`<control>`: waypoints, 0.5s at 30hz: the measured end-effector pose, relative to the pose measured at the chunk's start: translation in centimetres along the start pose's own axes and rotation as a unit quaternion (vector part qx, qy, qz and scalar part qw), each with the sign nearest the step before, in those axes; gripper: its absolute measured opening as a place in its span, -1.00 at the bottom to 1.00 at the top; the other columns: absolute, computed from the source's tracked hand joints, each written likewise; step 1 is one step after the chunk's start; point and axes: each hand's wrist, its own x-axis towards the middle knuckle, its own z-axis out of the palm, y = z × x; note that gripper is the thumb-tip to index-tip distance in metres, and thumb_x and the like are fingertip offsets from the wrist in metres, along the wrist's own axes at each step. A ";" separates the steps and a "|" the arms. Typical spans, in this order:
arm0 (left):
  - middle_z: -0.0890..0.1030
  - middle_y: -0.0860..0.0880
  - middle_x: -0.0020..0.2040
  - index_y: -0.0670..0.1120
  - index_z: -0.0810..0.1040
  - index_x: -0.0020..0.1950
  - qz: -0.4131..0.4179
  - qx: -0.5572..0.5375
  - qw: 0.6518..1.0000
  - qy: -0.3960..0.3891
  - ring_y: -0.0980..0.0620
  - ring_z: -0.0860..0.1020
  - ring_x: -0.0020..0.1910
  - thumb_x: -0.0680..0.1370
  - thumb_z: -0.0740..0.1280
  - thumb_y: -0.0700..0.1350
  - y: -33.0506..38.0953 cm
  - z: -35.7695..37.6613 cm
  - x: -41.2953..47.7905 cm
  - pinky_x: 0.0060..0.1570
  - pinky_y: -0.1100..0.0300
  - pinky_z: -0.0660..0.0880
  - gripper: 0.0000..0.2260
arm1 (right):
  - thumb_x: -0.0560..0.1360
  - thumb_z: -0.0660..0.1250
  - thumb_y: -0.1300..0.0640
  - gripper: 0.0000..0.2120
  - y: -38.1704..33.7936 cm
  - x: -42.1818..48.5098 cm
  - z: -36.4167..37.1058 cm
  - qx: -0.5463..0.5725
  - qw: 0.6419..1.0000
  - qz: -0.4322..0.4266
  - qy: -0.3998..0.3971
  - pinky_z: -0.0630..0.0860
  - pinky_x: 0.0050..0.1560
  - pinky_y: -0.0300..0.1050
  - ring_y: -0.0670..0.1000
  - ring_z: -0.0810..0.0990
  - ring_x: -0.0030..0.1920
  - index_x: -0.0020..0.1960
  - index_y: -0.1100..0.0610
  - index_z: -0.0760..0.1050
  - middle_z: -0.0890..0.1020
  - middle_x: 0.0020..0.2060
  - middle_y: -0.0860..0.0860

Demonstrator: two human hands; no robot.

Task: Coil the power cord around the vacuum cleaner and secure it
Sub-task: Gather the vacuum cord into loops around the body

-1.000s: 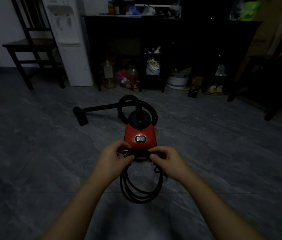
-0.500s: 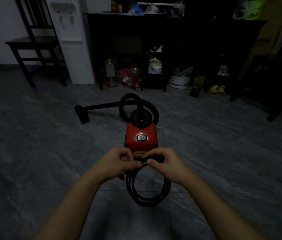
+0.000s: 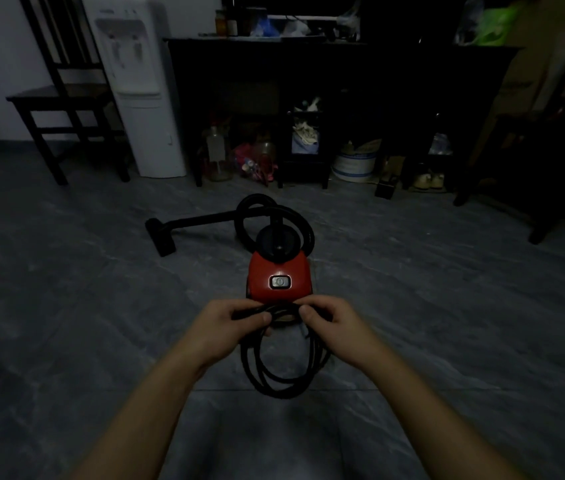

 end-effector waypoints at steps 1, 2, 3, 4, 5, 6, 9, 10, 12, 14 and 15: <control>0.73 -0.07 -0.20 -0.03 0.72 -0.01 0.004 -0.023 1.000 0.015 0.12 0.68 -0.20 0.53 0.41 -0.16 0.0 -0.1 0.1 -0.20 0.34 0.54 -0.89 | 0.60 0.29 0.08 -0.81 0.1 0.1 -0.1 0.001 1.000 -0.001 0.007 0.57 0.20 -0.06 -0.08 0.66 0.09 0.13 0.04 0.64 0.72 0.02 -0.03; 0.73 -0.07 -0.21 -0.03 0.72 -0.03 0.007 -0.040 0.999 0.027 0.12 0.67 -0.22 0.53 0.41 -0.17 0.0 -0.2 0.2 -0.21 0.34 0.54 -0.90 | 0.61 0.27 0.10 -0.80 0.1 0.1 -0.3 -0.002 1.000 -0.002 0.011 0.57 0.17 -0.12 -0.08 0.66 0.08 0.14 0.06 0.64 0.72 0.02 -0.03; 0.73 -0.07 -0.22 -0.03 0.72 -0.05 0.009 -0.054 0.998 0.036 0.11 0.67 -0.22 0.53 0.41 -0.18 0.0 -0.2 0.2 -0.20 0.32 0.56 -0.90 | 0.62 0.25 0.13 -0.79 0.1 0.1 -0.4 -0.001 1.000 -0.007 0.014 0.56 0.13 -0.19 -0.10 0.66 0.07 0.13 0.08 0.64 0.72 0.01 -0.03; 0.73 -0.08 -0.22 -0.04 0.72 -0.06 0.010 -0.068 0.997 0.041 0.08 0.67 -0.22 0.53 0.41 -0.19 -0.1 -0.1 0.3 -0.17 0.26 0.58 -0.90 | 0.62 0.25 0.15 -0.79 0.0 0.2 -0.4 0.001 1.000 -0.010 0.016 0.55 0.11 -0.26 -0.12 0.66 0.06 0.13 0.08 0.64 0.72 0.01 -0.03; 0.72 -0.09 -0.22 -0.04 0.72 -0.07 0.008 -0.084 0.995 0.046 0.03 0.66 -0.22 0.53 0.40 -0.20 -0.2 -0.1 0.3 -0.11 0.19 0.61 -0.89 | 0.62 0.25 0.18 -0.79 0.0 0.2 -0.4 0.005 1.000 -0.015 0.019 0.55 0.10 -0.29 -0.13 0.66 0.06 0.13 0.09 0.64 0.72 0.01 -0.04; 0.72 -0.11 -0.21 -0.04 0.71 -0.07 0.005 -0.101 0.993 0.053 -0.02 0.66 -0.21 0.53 0.40 -0.20 -0.3 -0.1 0.4 -0.05 0.12 0.61 -0.89 | 0.61 0.25 0.20 -0.79 0.0 0.3 -0.5 0.009 1.000 -0.015 0.025 0.55 0.10 -0.29 -0.14 0.66 0.06 0.13 0.08 0.64 0.71 0.02 -0.04; 0.71 -0.13 -0.22 -0.07 0.70 -0.07 -0.006 -0.118 0.991 0.063 -0.06 0.64 -0.20 0.54 0.39 -0.21 -0.5 0.1 0.6 -0.01 0.06 0.59 -0.90 | 0.59 0.28 0.22 -0.81 0.3 0.6 -0.6 0.020 0.999 -0.010 0.034 0.57 0.12 -0.23 -0.12 0.67 0.05 0.12 0.10 0.64 0.72 0.00 -0.02; 0.69 -0.12 -0.24 -0.09 0.70 -0.07 -0.009 -0.114 0.992 0.056 -0.05 0.63 -0.22 0.54 0.38 -0.22 -0.6 0.2 0.6 -0.03 0.06 0.58 -0.90 | 0.59 0.29 0.21 -0.81 0.5 0.6 -0.6 0.012 0.999 -0.008 0.030 0.58 0.12 -0.21 -0.11 0.67 0.05 0.11 0.10 0.64 0.72 0.00 -0.02; 0.66 -0.11 -0.26 -0.13 0.68 -0.09 -0.022 -0.111 0.993 0.037 -0.04 0.63 -0.25 0.56 0.36 -0.24 -0.9 0.2 0.7 -0.09 0.10 0.59 -0.90 | 0.59 0.29 0.19 -0.81 0.9 0.7 -0.5 -0.013 1.000 -0.006 0.021 0.59 0.12 -0.17 -0.11 0.67 0.04 0.12 0.08 0.64 0.71 -0.01 -0.04; 0.66 -0.12 -0.26 -0.15 0.67 -0.10 -0.041 -0.096 0.994 0.019 -0.06 0.65 -0.26 0.55 0.37 -0.26 -1.2 0.2 0.6 -0.14 0.12 0.60 -0.91 | 0.59 0.28 0.19 -0.80 1.1 0.6 -0.4 -0.040 0.999 -0.008 0.022 0.58 0.11 -0.16 -0.13 0.66 0.04 0.13 0.08 0.64 0.71 -0.01 -0.07; 0.66 -0.13 -0.26 -0.15 0.66 -0.10 -0.047 -0.080 0.996 0.011 -0.08 0.67 -0.26 0.54 0.39 -0.27 -1.3 0.1 0.6 -0.15 0.11 0.60 -0.92 | 0.59 0.28 0.20 -0.80 1.1 0.6 -0.4 -0.051 0.998 -0.009 0.021 0.57 0.09 -0.18 -0.16 0.65 0.02 0.14 0.07 0.64 0.71 -0.01 -0.09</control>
